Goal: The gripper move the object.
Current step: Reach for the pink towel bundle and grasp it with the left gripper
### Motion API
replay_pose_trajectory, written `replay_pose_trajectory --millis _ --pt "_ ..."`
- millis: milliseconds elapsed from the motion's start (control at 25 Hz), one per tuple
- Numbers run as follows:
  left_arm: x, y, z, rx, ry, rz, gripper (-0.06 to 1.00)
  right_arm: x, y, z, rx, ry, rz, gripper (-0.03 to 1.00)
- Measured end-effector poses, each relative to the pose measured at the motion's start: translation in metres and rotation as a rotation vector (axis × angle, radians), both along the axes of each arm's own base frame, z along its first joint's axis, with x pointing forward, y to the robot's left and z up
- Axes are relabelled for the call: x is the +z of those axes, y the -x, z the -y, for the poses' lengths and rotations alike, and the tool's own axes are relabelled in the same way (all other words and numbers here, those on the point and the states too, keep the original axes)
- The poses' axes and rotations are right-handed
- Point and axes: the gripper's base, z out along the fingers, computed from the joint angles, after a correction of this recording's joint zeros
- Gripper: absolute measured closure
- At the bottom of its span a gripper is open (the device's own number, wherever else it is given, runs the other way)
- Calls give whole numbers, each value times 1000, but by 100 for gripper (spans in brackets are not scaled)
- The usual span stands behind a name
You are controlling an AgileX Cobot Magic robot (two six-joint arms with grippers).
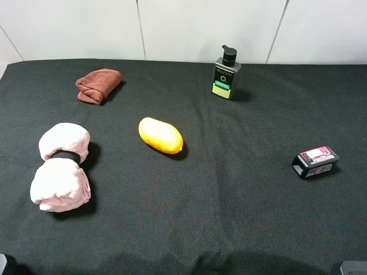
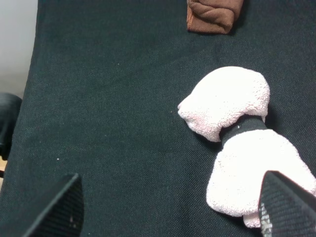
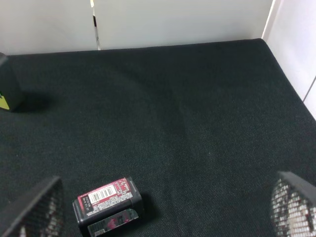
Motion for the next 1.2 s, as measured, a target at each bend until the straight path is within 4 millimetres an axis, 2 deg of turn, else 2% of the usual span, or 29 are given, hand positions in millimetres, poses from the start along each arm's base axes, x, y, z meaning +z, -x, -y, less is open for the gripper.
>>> replay_pose_trajectory --millis 1200 --pt "0 0 -1 3 -6 4 18 0 0 0 1 -1 0 34"
